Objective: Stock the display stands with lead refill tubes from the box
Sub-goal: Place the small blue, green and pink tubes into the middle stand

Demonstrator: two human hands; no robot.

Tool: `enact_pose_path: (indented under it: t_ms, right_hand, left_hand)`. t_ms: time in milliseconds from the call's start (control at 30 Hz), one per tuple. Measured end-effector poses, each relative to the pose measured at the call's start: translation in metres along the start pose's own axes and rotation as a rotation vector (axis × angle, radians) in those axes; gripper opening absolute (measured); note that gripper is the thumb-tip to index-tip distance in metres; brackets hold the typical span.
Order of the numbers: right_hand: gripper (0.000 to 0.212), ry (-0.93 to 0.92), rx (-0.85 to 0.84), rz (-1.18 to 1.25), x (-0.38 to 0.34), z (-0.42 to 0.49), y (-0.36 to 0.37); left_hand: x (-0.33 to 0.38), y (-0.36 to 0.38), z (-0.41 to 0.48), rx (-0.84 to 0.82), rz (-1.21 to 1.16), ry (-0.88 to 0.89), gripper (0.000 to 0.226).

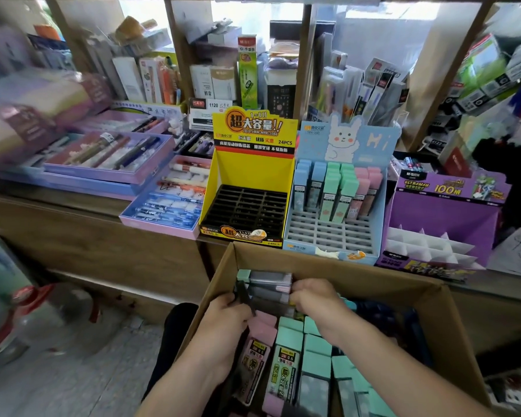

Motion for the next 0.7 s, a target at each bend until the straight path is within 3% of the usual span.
enact_pose_path:
  t_ms: [200,300,367,500,700]
  right_hand:
    - [0.004,-0.007,-0.024,0.082,-0.005,0.002,0.000]
    - [0.024,0.030,-0.064,0.223,-0.007,0.007,0.000]
    - [0.029,0.050,-0.072,0.262,-0.009,0.006,-0.002]
    - [0.033,0.031,-0.060,0.212,-0.011,0.005,-0.001]
    - [0.014,-0.043,-0.162,0.099,-0.013,0.003,-0.003]
  left_hand:
    - [0.001,0.002,0.001,0.011,-0.063,0.017,0.020]
    - [0.003,0.006,-0.001,0.029,-0.096,0.008,0.042]
    - [0.004,0.008,-0.001,0.039,-0.112,-0.004,0.038]
    - [0.008,0.012,-0.006,0.077,-0.163,-0.021,0.029]
    - [0.006,0.012,-0.005,0.121,-0.266,-0.095,0.033]
Point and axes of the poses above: each hand's wrist, its own z-axis towards the middle knuckle, its own y-axis out of the palm, x = y × z, the point moved 1 cm from there along z, towards the middle knuckle, and after that the axes turned 11 degrees about y, right-handed, at the moved point
